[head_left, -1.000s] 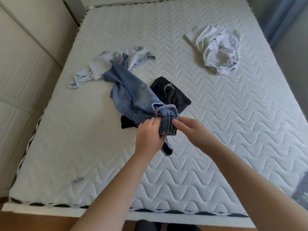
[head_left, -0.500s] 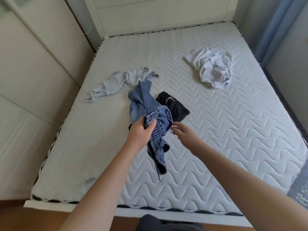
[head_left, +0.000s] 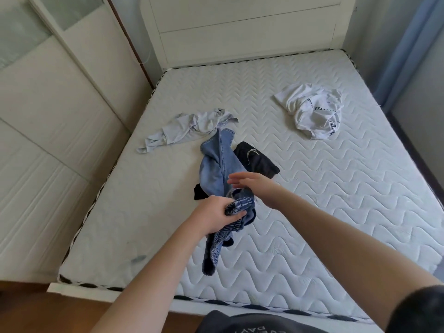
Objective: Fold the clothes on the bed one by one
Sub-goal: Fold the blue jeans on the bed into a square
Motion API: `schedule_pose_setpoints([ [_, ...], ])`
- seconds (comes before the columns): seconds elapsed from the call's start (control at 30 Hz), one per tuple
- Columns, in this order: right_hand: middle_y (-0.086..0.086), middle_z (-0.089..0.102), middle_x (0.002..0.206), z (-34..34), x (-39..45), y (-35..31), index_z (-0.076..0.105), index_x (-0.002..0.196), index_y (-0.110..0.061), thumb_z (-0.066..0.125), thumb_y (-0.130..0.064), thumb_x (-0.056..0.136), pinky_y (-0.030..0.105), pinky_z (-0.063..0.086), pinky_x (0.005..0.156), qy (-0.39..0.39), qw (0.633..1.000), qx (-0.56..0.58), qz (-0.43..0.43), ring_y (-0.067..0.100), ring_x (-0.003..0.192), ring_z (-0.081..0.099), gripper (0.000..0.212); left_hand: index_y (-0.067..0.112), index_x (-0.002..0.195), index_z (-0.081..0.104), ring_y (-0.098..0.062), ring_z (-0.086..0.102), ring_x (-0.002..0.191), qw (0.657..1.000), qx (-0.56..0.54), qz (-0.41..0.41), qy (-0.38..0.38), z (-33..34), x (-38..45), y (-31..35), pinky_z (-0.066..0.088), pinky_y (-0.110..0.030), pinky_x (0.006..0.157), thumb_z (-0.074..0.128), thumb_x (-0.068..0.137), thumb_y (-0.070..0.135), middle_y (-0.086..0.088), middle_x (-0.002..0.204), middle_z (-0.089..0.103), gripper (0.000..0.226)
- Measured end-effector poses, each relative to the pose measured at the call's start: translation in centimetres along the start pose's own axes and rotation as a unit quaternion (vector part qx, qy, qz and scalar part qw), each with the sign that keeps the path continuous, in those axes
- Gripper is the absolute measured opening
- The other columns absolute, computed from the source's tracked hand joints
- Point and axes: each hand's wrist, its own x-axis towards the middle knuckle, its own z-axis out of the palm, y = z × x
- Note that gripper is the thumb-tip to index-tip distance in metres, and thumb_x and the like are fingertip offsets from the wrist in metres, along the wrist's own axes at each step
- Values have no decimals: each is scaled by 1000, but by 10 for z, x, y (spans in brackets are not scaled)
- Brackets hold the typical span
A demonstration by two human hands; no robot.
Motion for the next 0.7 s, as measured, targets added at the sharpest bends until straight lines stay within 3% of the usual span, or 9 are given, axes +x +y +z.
schedule_pose_setpoints([
  [0.07,-8,74,105,1,-2,3,66,110,-27,41,-12,101,23,47,94,15,1000,-4,-14,8,106,66,31,36,78,61,-14,64,77,1000,-10,-13,3,1,-3,-2,51,-34,70,63,85,56,8,75,68,22],
  [0.13,-4,75,100,0,-5,9,67,106,-23,41,-9,98,28,51,90,83,996,7,-24,15,102,67,30,31,82,63,-12,64,76,998,-46,-39,33,1,-3,-5,51,-33,70,62,86,55,9,75,68,24],
  [0.27,-2,67,104,-1,-17,34,62,113,-16,40,-3,94,20,47,70,223,975,-5,-17,14,95,63,32,20,77,65,-19,66,73,976,-141,-115,121,-3,1,-4,53,-37,70,59,90,49,-2,71,69,33],
  [0.37,-2,67,108,7,-30,54,59,116,-18,40,0,93,33,53,82,211,977,-33,2,15,98,64,35,10,79,69,-31,68,80,939,-247,-152,183,-11,9,4,57,-44,74,65,84,44,-13,77,71,35],
  [0.43,0,65,114,17,-40,64,55,120,-19,40,2,93,31,54,82,166,985,-32,18,17,99,65,38,6,84,71,-34,69,84,912,-309,-162,213,-19,14,14,57,-50,78,65,74,46,-17,84,72,42],
  [0.5,3,62,126,26,-48,70,50,131,-18,42,1,92,28,53,89,108,993,-31,26,16,106,62,44,12,89,69,-30,70,85,904,-327,-154,229,-25,18,25,58,-50,80,65,71,47,-12,87,73,39],
  [0.57,3,57,133,30,-55,71,42,142,-21,41,0,92,34,47,101,73,997,-27,25,20,117,57,54,20,104,60,-23,71,85,889,-362,-132,246,-31,23,36,60,-49,77,68,72,43,-7,99,71,40],
  [0.63,2,55,133,32,-61,69,40,144,-22,39,-3,96,18,48,90,72,997,42,-1,14,115,57,52,36,131,41,-19,71,88,877,-392,-108,257,-36,27,43,61,-45,73,70,76,35,0,116,65,62],
  [0.7,-7,57,131,32,-67,72,42,142,-26,40,-18,105,4,43,81,97,991,78,-41,-4,112,55,38,61,134,30,-19,70,90,874,-403,-85,258,-41,29,49,62,-43,70,67,82,26,5,128,57,73],
])
